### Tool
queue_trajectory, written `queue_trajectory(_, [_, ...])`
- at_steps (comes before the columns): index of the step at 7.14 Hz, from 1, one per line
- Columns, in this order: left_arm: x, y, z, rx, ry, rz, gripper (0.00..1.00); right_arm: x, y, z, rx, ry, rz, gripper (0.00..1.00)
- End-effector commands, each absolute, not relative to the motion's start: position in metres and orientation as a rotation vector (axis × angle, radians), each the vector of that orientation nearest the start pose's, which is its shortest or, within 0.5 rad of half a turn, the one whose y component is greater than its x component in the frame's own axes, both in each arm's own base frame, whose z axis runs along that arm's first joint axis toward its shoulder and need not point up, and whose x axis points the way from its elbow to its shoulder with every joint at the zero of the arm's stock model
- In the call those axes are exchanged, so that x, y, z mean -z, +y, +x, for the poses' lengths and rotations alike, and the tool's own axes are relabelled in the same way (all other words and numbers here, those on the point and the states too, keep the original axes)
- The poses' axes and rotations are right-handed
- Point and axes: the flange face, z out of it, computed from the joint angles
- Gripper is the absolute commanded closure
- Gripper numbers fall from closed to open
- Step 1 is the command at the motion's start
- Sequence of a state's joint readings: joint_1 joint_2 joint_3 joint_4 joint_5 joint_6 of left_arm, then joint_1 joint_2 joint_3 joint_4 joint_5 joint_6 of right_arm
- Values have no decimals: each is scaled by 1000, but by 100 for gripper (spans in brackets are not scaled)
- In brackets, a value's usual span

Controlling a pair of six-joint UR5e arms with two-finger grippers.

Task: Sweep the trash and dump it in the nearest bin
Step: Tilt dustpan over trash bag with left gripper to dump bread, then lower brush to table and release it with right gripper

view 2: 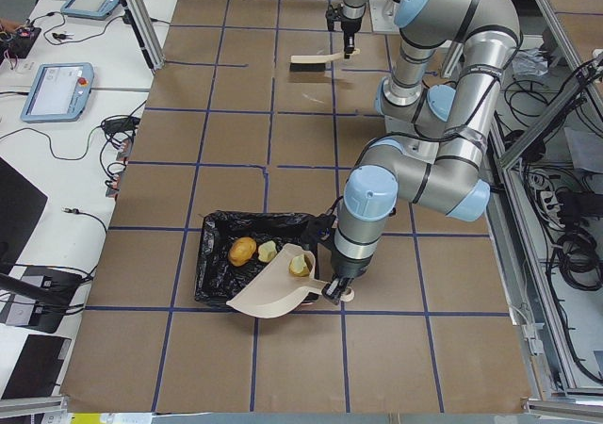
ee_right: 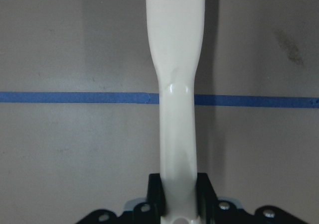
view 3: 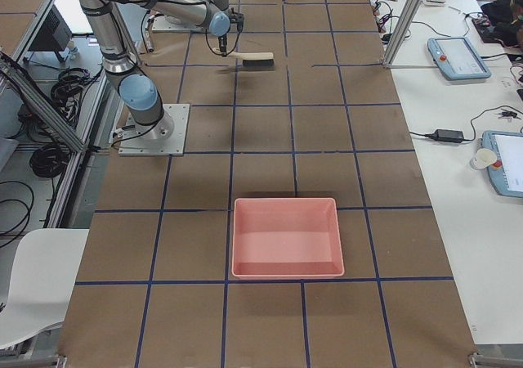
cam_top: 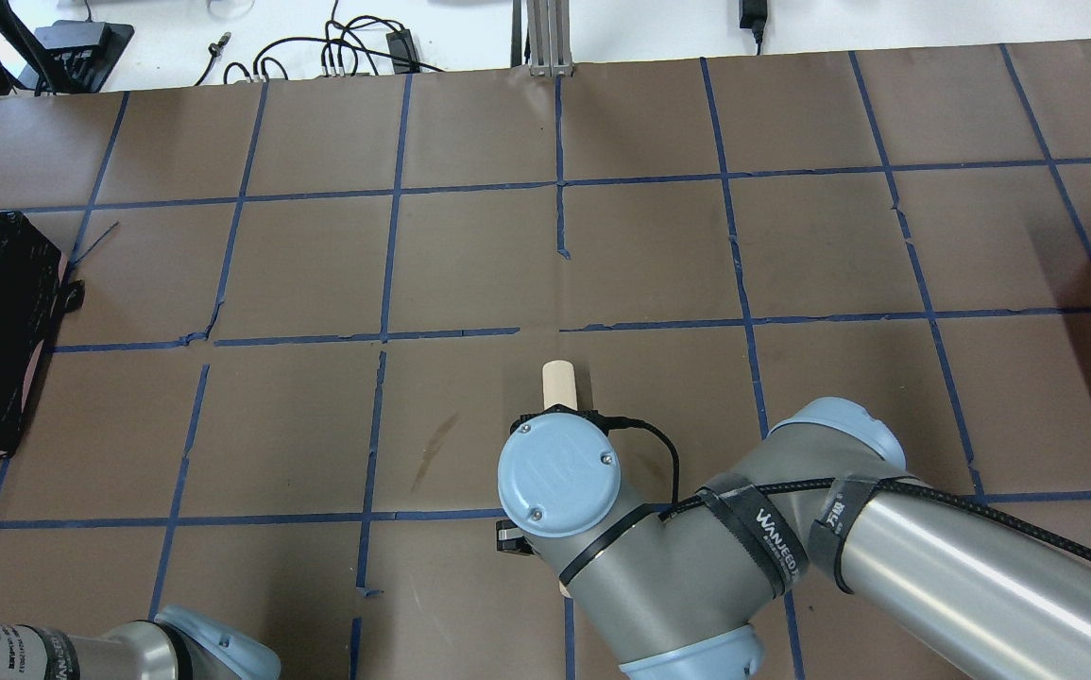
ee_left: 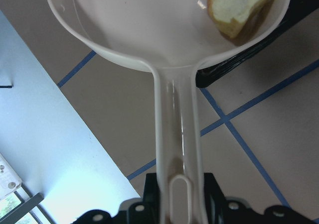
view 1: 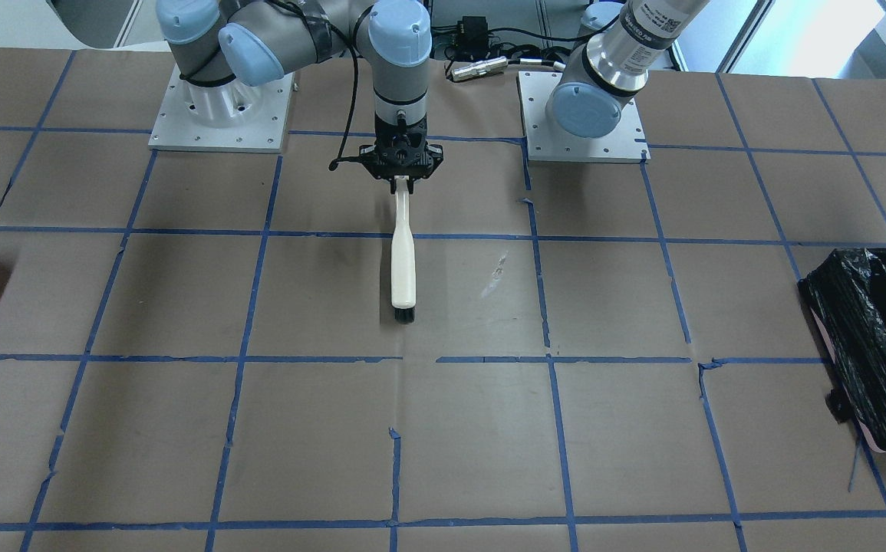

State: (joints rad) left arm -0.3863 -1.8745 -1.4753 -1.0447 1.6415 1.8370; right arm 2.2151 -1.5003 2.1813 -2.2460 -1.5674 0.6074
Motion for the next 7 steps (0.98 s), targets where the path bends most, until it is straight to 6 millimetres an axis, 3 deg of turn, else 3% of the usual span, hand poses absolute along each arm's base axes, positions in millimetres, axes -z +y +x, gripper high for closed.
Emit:
queue_trajectory(1, [-438, -367, 534, -131, 2627, 911, 95, -240, -267, 367, -1, 3143, -72, 26])
queue_trajectory(3, [-449, -402, 508, -233, 2521, 992, 95, -247, -275, 367, 27, 3136, -82, 21])
queue_trajectory(4, [-451, -411, 497, -295, 2493, 1016, 95, -267, -297, 365, 78, 3135, -52, 6])
queue_trajectory(5, [-459, -413, 492, -291, 2478, 1019, 95, -293, -322, 359, 82, 3146, -33, 1])
queue_trajectory(6, [-466, -412, 489, -295, 2458, 1041, 95, -315, -345, 353, 91, 3142, -4, 0])
queue_trajectory(7, [-490, -407, 481, -285, 2442, 1042, 95, -340, -374, 337, 66, 3144, 48, 0])
